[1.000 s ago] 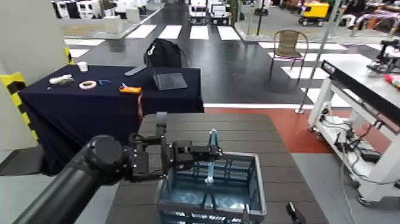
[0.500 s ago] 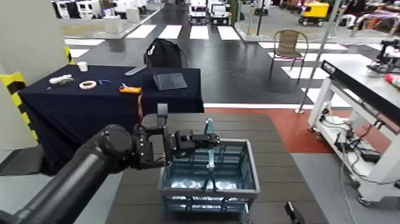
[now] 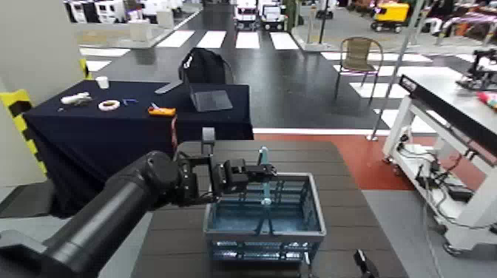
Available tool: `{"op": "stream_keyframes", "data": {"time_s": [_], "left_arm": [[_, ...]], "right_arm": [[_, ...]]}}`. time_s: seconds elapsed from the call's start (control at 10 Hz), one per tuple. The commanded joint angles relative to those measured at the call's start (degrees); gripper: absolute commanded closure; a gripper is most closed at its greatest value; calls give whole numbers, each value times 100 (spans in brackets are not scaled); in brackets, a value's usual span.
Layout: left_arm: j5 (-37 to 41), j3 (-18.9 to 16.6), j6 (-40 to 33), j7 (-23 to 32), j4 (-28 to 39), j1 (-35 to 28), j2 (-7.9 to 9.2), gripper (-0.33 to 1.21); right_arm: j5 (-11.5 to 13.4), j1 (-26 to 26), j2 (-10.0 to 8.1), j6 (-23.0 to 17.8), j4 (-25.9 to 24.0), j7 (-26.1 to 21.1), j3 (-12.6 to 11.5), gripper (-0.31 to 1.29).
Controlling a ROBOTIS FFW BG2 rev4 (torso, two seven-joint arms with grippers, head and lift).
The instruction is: Place the crate on the table.
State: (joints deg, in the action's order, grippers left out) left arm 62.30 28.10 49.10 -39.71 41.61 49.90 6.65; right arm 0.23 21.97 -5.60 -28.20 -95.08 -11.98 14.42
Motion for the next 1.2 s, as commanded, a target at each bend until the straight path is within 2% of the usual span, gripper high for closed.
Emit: {"op": "stream_keyframes", "data": {"time_s": [0.1,0.7,1.0,1.2], "left_arm": [[-34,29,-243,16,-408,143,-111,119],[-60,-6,-348,60,-619,134,-146,119],[-60,-15,-436,51,-619,116,-146,84],[-78,-15,-480,51,-619,90,-138,30]], "right_arm": [[-14,-17,-12,-18,16,-6,8,13],[-23,-17,-20,-10,16,3,26,13],[-23,-17,-20,-10,7,3,35,13],[-23,-17,-20,-10,7,11,35,13]]}}
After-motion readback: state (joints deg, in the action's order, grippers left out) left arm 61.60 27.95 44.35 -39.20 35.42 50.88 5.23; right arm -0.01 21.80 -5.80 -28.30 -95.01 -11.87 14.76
